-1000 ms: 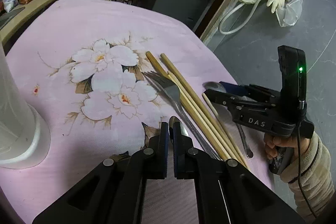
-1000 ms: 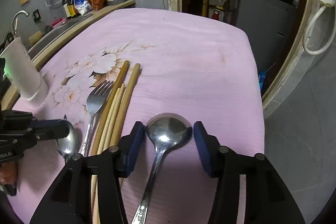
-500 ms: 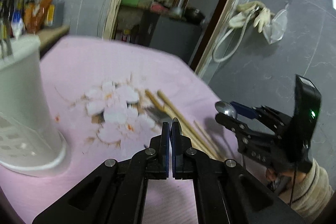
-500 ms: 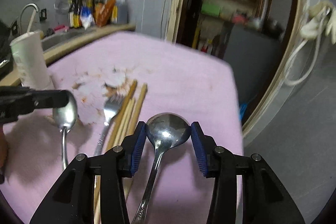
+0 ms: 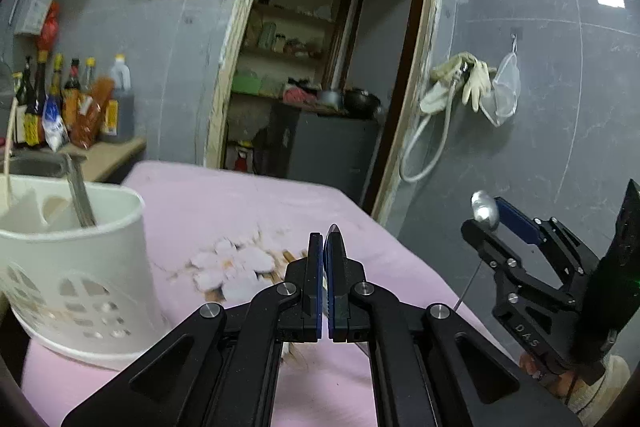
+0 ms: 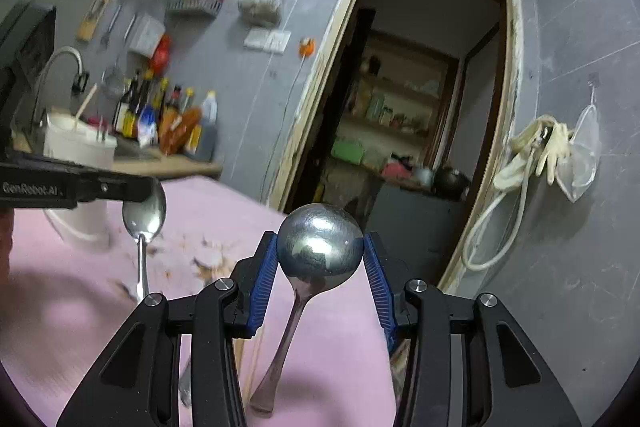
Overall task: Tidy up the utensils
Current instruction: 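Lift the spoon and ladle and lower both into the white caddy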
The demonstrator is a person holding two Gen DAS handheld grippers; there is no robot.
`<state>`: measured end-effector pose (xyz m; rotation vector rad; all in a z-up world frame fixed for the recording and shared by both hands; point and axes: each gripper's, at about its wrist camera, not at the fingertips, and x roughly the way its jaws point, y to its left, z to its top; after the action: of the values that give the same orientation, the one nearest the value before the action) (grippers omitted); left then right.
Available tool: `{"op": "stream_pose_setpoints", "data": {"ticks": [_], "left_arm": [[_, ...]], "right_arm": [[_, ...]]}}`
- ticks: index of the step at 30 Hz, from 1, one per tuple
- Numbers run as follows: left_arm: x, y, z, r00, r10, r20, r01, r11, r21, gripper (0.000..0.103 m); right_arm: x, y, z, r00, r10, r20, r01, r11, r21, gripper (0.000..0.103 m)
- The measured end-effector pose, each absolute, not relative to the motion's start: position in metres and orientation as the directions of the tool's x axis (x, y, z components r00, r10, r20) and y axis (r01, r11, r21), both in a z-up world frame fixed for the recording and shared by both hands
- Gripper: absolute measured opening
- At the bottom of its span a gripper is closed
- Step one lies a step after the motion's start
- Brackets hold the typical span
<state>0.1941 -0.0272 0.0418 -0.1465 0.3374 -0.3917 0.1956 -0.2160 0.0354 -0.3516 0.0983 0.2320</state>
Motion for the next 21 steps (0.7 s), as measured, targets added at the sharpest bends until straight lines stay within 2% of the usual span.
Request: {"op": "stream_pose_setpoints", "data": {"ticks": [11,21], "left_arm": [[0.173,0.018,0.089,0.940,-0.256,-0.227,0.228,0.963,-0.142,0.000],[0.130,0.110,0.143,0.996,-0.015,-0.093,0.006,0.995,-0.103,0.000]], "right_arm": [[0.180,-0.175,0.079,0.954,0.299,0.032,-0.274,0.906,-0.323,0.041],[0.184,-0.119,0.123,0.877,0.464,0.120,-0.434,0.875,-0.212,0.041]]}}
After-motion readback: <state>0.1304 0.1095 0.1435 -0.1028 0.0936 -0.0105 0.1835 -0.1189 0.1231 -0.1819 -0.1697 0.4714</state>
